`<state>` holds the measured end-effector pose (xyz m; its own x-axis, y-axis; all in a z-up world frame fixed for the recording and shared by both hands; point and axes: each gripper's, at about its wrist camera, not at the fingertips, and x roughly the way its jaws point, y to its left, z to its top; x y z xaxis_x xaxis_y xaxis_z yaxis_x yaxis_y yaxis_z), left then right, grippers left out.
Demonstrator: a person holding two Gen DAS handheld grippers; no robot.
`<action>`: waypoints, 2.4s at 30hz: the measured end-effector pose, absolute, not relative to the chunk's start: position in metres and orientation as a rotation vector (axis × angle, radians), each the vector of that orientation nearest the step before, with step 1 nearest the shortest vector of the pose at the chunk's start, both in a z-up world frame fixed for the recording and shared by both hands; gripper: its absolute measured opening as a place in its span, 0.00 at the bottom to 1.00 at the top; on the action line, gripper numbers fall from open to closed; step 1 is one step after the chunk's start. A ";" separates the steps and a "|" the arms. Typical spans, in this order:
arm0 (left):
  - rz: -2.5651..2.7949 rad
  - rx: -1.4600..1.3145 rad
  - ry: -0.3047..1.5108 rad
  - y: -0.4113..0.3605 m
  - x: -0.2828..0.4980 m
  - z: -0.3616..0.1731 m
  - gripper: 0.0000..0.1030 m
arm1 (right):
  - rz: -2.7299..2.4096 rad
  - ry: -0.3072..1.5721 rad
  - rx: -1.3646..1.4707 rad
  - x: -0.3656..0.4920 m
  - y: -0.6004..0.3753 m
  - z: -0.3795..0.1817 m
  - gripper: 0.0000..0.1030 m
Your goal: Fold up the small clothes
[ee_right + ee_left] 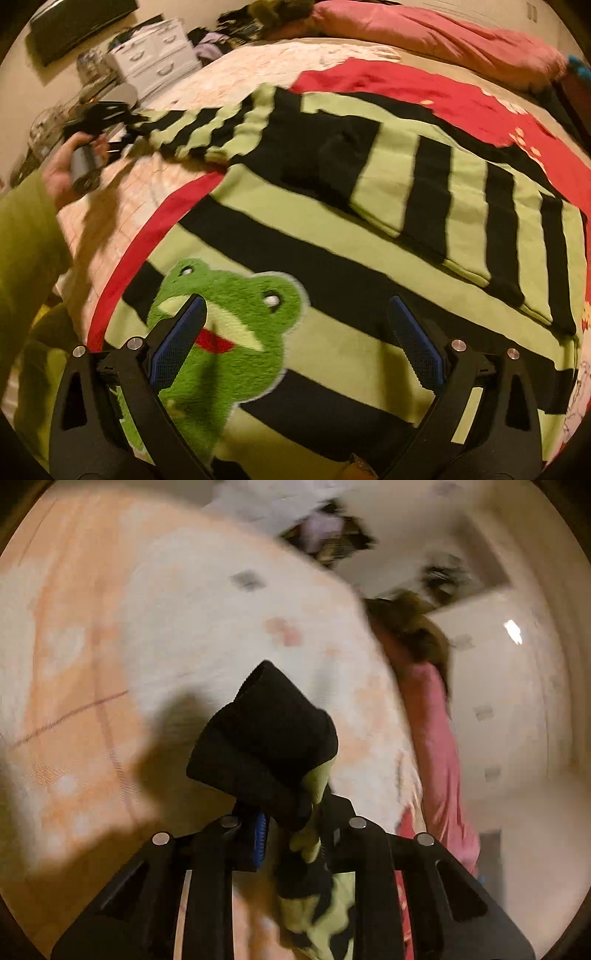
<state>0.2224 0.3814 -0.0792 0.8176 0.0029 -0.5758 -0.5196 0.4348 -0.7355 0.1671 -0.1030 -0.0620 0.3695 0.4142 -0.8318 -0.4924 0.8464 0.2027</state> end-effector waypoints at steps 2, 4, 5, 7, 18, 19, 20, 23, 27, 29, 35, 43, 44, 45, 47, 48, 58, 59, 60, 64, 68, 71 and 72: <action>0.280 -0.944 0.531 0.346 0.224 -0.044 0.20 | 0.547 1.041 -0.054 0.174 -0.117 -0.063 0.90; 0.207 -0.826 0.523 0.307 0.224 -0.013 0.20 | 0.496 1.043 -0.020 0.182 -0.136 -0.064 0.90; 0.166 -0.756 0.528 0.282 0.225 0.002 0.20 | 0.468 1.042 -0.001 0.186 -0.147 -0.064 0.90; 0.100 -0.666 0.541 0.241 0.223 0.022 0.20 | 0.391 1.031 0.046 0.195 -0.179 -0.062 0.90; -0.199 -0.361 0.794 0.004 0.238 -0.011 0.20 | 0.118 0.961 0.248 0.212 -0.305 -0.049 0.90; -0.213 -0.352 0.826 -0.008 0.241 -0.022 0.21 | 0.109 0.956 0.257 0.212 -0.310 -0.048 0.90; -0.228 -0.343 0.856 -0.022 0.242 -0.031 0.23 | 0.100 0.949 0.265 0.212 -0.314 -0.048 0.90; -0.306 -0.273 0.973 -0.061 0.244 -0.056 0.57 | 0.065 0.937 0.274 0.212 -0.327 -0.048 0.90; -0.425 -0.315 0.971 -0.068 0.231 -0.051 0.60 | 0.053 0.942 0.298 0.213 -0.338 -0.055 0.90; -0.423 -0.327 0.925 -0.057 0.226 -0.042 0.63 | 0.067 0.942 0.294 0.212 -0.339 -0.057 0.90; -0.206 -0.385 0.848 0.014 0.223 -0.024 0.63 | 0.286 0.926 0.231 0.211 -0.299 -0.053 0.90; -0.104 -0.371 0.881 0.045 0.219 -0.038 0.63 | 0.598 1.000 -0.046 0.193 -0.212 -0.071 0.66; -0.103 -0.373 0.883 0.051 0.217 -0.040 0.63 | 0.593 1.018 -0.019 0.197 -0.210 -0.075 0.66; -0.102 -0.379 0.887 0.054 0.218 -0.041 0.63 | 0.591 1.039 0.042 0.203 -0.211 -0.080 0.66; -0.093 -0.383 0.890 0.057 0.220 -0.044 0.66 | 0.573 1.085 0.167 0.213 -0.217 -0.090 0.74; -0.083 -0.379 0.889 0.059 0.220 -0.045 0.68 | 0.547 1.119 0.272 0.220 -0.222 -0.098 0.75; -0.046 -0.385 0.890 0.074 0.220 -0.047 0.69 | 0.580 1.047 0.534 0.229 -0.232 -0.099 0.13; -0.046 -0.385 0.889 0.074 0.220 -0.047 0.69 | 0.594 1.023 0.521 0.226 -0.233 -0.092 0.12; -0.045 -0.389 0.888 0.075 0.220 -0.046 0.69 | 0.622 0.988 0.513 0.223 -0.233 -0.079 0.12; -0.044 -0.395 0.888 0.077 0.220 -0.045 0.69 | 0.695 0.863 0.465 0.221 -0.229 -0.029 0.12; -0.045 -0.410 0.871 0.083 0.217 -0.037 0.69 | 0.727 0.731 0.394 0.214 -0.245 0.028 0.12; -0.051 -0.414 0.856 0.083 0.216 -0.033 0.69 | 0.648 0.687 0.388 0.218 -0.279 0.049 0.12; -0.054 -0.413 0.858 0.082 0.216 -0.033 0.69 | 0.611 0.696 0.382 0.222 -0.287 0.047 0.12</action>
<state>0.2164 0.0825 -0.0329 0.6580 -0.2100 -0.7232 -0.1182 0.9196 -0.3746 0.2221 -0.2867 0.0472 0.6060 0.6362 -0.4775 -0.3917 0.7611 0.5170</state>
